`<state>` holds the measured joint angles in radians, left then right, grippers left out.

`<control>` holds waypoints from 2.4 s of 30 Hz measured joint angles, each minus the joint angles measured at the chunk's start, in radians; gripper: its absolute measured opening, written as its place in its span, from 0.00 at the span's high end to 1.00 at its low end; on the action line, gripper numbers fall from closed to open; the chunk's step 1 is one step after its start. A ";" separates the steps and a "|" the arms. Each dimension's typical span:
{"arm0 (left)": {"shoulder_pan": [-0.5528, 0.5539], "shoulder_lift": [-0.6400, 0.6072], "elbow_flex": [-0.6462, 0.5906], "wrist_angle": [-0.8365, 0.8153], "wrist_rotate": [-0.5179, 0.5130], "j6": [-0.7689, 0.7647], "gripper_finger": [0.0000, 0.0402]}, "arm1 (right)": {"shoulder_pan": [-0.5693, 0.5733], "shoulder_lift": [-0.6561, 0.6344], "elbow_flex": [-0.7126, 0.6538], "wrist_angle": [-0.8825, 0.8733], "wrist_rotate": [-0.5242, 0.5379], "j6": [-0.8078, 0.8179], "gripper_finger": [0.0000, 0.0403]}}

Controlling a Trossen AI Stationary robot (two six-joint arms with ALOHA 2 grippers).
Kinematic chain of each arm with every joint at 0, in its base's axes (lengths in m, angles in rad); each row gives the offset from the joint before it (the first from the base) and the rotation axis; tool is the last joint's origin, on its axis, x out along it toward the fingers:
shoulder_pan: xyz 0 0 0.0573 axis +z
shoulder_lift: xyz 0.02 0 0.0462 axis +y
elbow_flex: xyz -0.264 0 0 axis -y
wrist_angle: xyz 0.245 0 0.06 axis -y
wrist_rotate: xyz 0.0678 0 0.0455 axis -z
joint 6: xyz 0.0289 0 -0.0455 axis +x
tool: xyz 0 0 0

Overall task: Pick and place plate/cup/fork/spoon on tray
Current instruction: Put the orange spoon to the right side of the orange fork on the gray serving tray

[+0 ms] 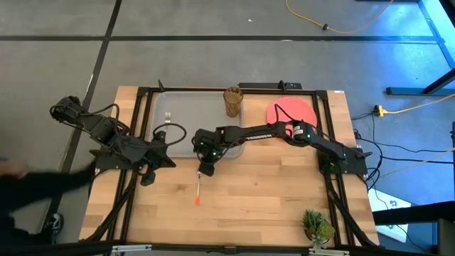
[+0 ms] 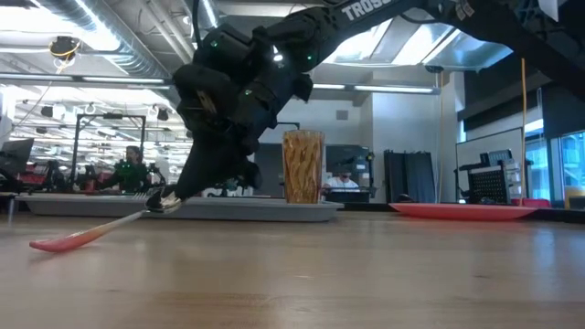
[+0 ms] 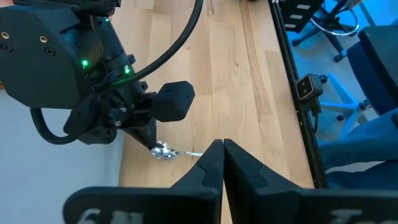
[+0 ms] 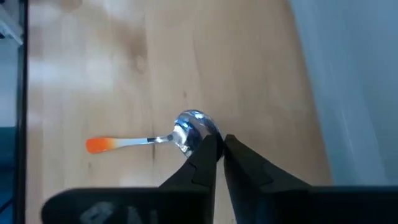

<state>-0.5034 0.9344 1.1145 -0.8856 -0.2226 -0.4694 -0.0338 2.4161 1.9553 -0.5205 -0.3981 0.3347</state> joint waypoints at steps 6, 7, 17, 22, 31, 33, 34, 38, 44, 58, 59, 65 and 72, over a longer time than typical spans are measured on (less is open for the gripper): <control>0.000 0.000 0.000 -0.001 0.000 0.000 1.00 | 0.000 0.000 0.000 0.000 0.016 -0.002 0.91; 0.000 0.000 0.000 -0.001 0.000 0.000 1.00 | 0.000 0.000 0.000 0.000 0.016 -0.005 0.91; 0.000 0.000 0.000 -0.002 0.000 0.000 1.00 | 0.000 0.008 0.000 0.008 0.061 -0.022 0.94; 0.000 0.000 0.000 -0.005 0.000 0.000 1.00 | 0.002 0.039 0.002 0.026 0.048 0.011 0.96; 0.000 0.000 0.000 -0.005 0.000 0.000 1.00 | 0.007 0.049 0.000 0.057 0.043 0.027 0.87; 0.000 0.000 0.000 -0.005 0.000 0.000 1.00 | 0.008 0.048 0.000 0.059 0.041 0.029 0.86; 0.000 0.000 0.000 -0.005 0.000 -0.001 1.00 | 0.008 0.048 0.000 0.058 0.032 0.034 0.86; 0.000 0.000 0.000 -0.005 0.000 0.000 1.00 | 0.007 0.047 0.019 0.050 -0.017 0.073 0.85; 0.000 0.000 0.000 -0.005 0.000 0.000 1.00 | 0.008 0.045 0.101 0.002 -0.013 0.045 0.85; 0.000 0.002 0.000 -0.078 0.058 -0.102 1.00 | 0.039 -0.037 0.366 -0.390 0.060 -0.172 0.85; 0.000 0.005 0.000 -0.088 0.057 -0.125 1.00 | 0.044 -0.056 0.366 -0.410 0.072 -0.171 0.85; 0.004 0.038 0.000 -0.115 0.057 -0.158 1.00 | 0.074 -0.164 0.366 -0.498 0.208 -0.184 0.85; 0.062 0.128 -0.001 -0.125 0.058 -0.161 0.98 | 0.103 -0.289 0.366 -0.543 0.342 -0.167 0.85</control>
<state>-0.4416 1.0625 1.1137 -1.0103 -0.1642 -0.6304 0.0697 2.1274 2.3215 -1.0638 -0.0557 0.1676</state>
